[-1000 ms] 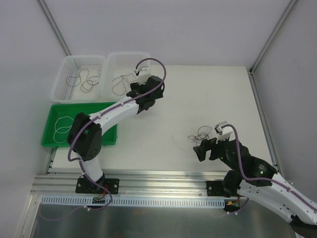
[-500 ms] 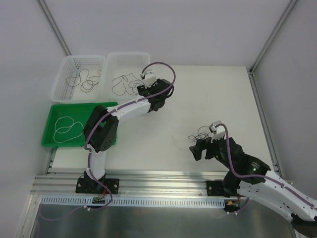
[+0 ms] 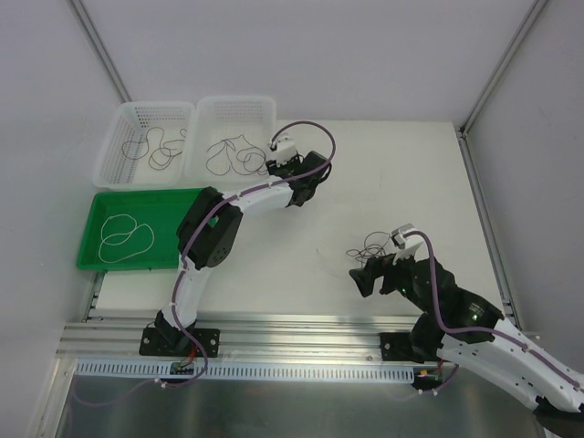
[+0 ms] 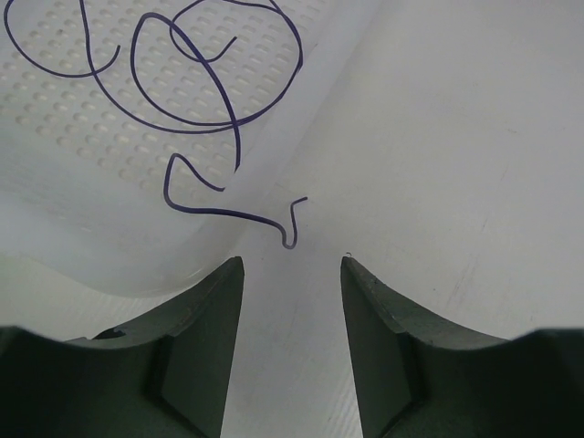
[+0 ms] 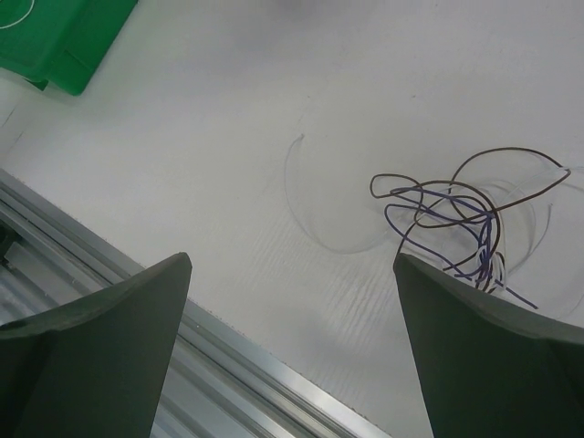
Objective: Untangle the cables
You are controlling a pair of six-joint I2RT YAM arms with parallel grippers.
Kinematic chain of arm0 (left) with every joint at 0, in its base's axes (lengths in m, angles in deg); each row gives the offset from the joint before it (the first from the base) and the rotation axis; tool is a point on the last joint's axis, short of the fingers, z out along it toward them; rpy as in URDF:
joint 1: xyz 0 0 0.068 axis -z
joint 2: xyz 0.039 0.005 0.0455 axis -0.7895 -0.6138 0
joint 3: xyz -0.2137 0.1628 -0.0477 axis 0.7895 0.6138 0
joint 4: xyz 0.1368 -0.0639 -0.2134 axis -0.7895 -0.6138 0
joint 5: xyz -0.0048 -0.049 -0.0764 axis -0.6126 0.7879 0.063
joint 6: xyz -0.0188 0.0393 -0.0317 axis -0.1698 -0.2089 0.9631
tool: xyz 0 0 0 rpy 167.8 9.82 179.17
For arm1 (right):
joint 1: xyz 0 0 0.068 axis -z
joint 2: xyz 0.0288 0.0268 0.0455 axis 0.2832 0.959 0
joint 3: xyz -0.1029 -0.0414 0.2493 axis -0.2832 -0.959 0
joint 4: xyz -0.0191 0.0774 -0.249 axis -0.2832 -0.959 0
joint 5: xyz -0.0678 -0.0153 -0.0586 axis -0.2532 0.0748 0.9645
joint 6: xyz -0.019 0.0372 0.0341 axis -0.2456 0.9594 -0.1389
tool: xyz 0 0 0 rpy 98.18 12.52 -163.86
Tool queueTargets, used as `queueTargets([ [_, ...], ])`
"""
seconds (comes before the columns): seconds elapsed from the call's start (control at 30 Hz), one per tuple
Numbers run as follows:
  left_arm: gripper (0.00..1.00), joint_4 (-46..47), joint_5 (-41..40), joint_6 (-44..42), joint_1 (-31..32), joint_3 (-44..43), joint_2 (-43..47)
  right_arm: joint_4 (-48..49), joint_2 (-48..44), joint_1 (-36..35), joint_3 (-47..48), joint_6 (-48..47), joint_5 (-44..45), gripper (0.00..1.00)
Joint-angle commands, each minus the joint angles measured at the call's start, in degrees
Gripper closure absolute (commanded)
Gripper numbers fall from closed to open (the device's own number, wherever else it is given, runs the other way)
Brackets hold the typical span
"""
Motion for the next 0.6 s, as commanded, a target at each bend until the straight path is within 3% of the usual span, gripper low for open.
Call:
queueTargets([
  [0.0,0.53,-0.1,-4.7,2.1,-0.1,-2.3,-0.7,1.1,-1.4,-0.1,-1.2,-0.3,-0.6,0.0],
  [0.2,0.57,-0.1,-5.4,3.0,-0.2,-2.3,-0.7,0.8,-2.6,-0.1,-1.9,-0.6,-0.8,0.0],
  [0.4,0.7,-0.1,-6.1,2.2,-0.5,-1.7,-0.2,-0.5,-4.3,-0.2,-1.9,-0.7,-1.0,0.0],
  [0.57,0.75,-0.2,-6.2,0.1,-0.7,-0.7,0.3,-0.9,-5.9,-0.3,-2.3,-0.6,-0.8,0.01],
])
